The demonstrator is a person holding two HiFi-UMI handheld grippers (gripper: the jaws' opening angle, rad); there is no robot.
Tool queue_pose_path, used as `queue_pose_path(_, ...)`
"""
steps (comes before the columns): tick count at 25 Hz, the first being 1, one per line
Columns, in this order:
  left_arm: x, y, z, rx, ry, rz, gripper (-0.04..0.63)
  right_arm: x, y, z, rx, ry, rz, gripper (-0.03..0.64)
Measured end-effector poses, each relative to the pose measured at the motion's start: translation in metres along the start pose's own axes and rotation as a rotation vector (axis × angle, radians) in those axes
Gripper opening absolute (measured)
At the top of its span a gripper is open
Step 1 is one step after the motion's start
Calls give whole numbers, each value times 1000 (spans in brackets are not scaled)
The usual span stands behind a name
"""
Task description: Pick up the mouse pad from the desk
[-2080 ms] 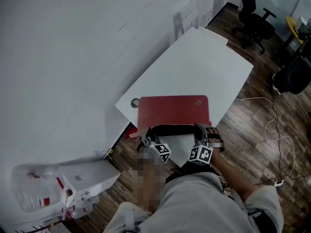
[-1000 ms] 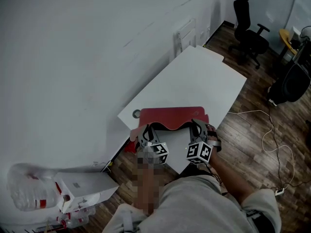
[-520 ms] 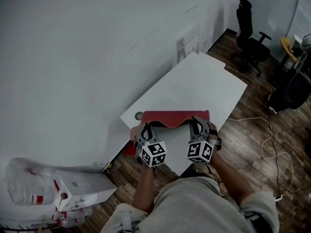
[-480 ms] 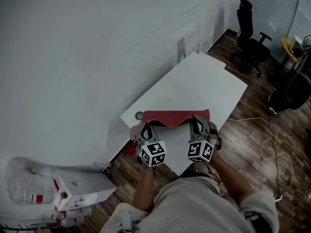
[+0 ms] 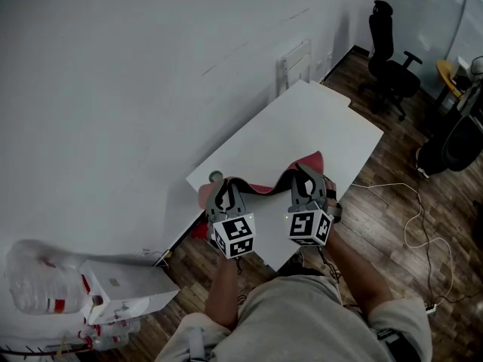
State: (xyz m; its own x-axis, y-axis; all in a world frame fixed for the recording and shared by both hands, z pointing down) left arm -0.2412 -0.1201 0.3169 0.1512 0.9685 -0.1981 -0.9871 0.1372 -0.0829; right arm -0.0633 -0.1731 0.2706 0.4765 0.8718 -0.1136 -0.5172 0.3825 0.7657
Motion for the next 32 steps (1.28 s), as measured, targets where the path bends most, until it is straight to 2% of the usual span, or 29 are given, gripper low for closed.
queue_pose_path(6,16,-7,-39,24,-74,42,34,18,-25,-19,-95,-56,11,52)
queue_pose_path(10,38,-22,-80,-23,-165,92,34,38,-38,-40,-152,-134,12,52)
queue_pose_path(14,53,-31,-97,-24,-218,132,34,54,-47,-54,-197,-160,14,52)
queue_pose_path(24,60,-40,-103,24,-242,186,34,70,-59,-48,-266,-144,49,52)
queue_pose_path(32,61,-45,-103,9,-237,223,34,74,-62,-48,-279,-137,53,52)
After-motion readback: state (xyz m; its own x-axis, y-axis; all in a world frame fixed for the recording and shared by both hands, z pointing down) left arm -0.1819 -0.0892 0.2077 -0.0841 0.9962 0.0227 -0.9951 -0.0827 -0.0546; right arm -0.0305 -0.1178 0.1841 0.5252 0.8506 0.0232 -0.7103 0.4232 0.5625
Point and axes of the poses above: the fingertips, and each gripper's own axes: x backward along the fingers, y to its left, z out of its underside, the point moved 4 cm from there along x, backward along the fingers, and after that the axes turned 13 degrees about x, right-handed, at the moved point
